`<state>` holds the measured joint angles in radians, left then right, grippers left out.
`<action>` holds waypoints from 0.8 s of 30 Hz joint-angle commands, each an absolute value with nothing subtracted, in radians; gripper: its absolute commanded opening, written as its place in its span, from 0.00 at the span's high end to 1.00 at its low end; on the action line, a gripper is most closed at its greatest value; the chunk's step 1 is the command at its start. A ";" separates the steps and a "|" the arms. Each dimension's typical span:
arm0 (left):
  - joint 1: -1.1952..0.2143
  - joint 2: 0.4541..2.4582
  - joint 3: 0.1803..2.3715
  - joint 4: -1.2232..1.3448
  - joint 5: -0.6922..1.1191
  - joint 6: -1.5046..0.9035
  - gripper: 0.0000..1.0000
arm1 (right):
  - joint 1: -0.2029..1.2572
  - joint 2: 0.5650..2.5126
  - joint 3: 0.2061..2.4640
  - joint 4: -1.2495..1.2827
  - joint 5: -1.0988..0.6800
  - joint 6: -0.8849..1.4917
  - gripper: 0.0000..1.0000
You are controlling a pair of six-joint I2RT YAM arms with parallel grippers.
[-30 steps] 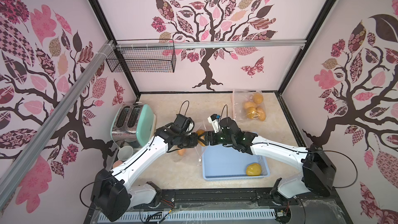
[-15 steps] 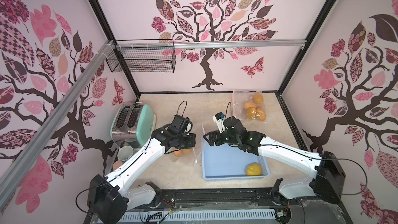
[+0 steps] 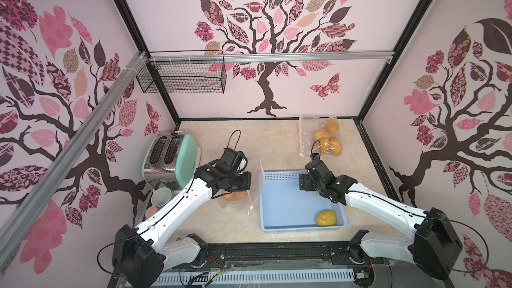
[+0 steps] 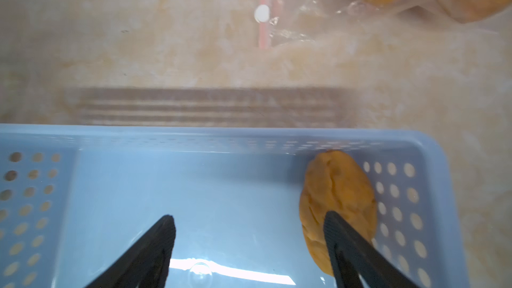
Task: Put the potatoes into a zipper bag and zip it
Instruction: Place the potato into the zipper food storage bag, then pick up the potato from the basket.
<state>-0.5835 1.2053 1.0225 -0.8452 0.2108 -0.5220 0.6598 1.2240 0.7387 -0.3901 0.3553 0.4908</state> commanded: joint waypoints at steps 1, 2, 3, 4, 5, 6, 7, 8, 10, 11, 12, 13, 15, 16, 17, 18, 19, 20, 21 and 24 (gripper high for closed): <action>-0.588 1.207 1.006 -0.834 0.209 -0.502 1.00 | 0.659 1.210 0.705 -0.437 0.494 0.539 0.14; -0.588 1.207 1.003 -0.831 0.209 -0.503 1.00 | 0.660 1.209 0.693 -0.426 0.507 0.541 0.14; -0.588 1.209 1.003 -0.828 0.207 -0.505 1.00 | 0.659 1.210 0.690 -0.425 0.522 0.552 0.14; -0.588 1.210 1.003 -0.831 0.207 -0.505 1.00 | 0.659 1.217 0.688 -0.426 0.539 0.557 0.14; -0.588 1.211 1.003 -0.833 0.206 -0.502 1.00 | 0.659 1.226 0.690 -0.432 0.554 0.558 0.14; -0.588 1.209 1.001 -0.834 0.206 -0.503 1.00 | 0.658 1.234 0.691 -0.438 0.572 0.567 0.14; -0.589 1.207 0.999 -0.835 0.207 -0.500 1.00 | 0.657 1.243 0.690 -0.438 0.588 0.572 0.14; -0.588 1.207 0.997 -0.832 0.206 -0.502 1.00 | 0.656 1.252 0.682 -0.428 0.590 0.571 0.14; -0.588 1.204 0.993 -0.827 0.204 -0.507 1.00 | 0.650 1.272 0.674 -0.409 0.577 0.578 0.14; -0.588 1.206 0.995 -0.827 0.206 -0.506 1.00 | 0.649 1.289 0.672 -0.396 0.561 0.579 0.15; -0.589 1.207 0.993 -0.830 0.205 -0.507 1.00 | 0.650 1.305 0.673 -0.387 0.542 0.582 0.15; -0.588 1.206 0.993 -0.833 0.205 -0.505 1.00 | 0.650 1.324 0.676 -0.384 0.522 0.586 0.15; -0.588 1.207 0.990 -0.839 0.204 -0.505 1.00 | 0.649 1.353 0.674 -0.374 0.512 0.596 0.16; -0.588 1.204 0.988 -0.838 0.202 -0.504 1.00 | 0.648 1.364 0.670 -0.364 0.511 0.597 0.16; -0.588 1.203 0.985 -0.838 0.202 -0.505 1.00 | 0.648 1.375 0.668 -0.356 0.510 0.597 0.17; -0.588 1.202 0.982 -0.837 0.201 -0.504 1.00 | 0.649 1.385 0.666 -0.351 0.508 0.594 0.17; -0.588 1.201 0.979 -0.834 0.201 -0.507 1.00 | 0.648 1.396 0.664 -0.346 0.504 0.591 0.18; -0.588 1.200 0.976 -0.831 0.202 -0.509 1.00 | 0.649 1.408 0.664 -0.339 0.497 0.588 0.19; -0.588 1.200 0.975 -0.828 0.200 -0.511 1.00 | 0.647 1.419 0.664 -0.331 0.486 0.583 0.19; -0.588 1.207 0.976 -0.826 0.202 -0.512 1.00 | 0.647 1.451 0.681 -0.320 0.429 0.569 0.21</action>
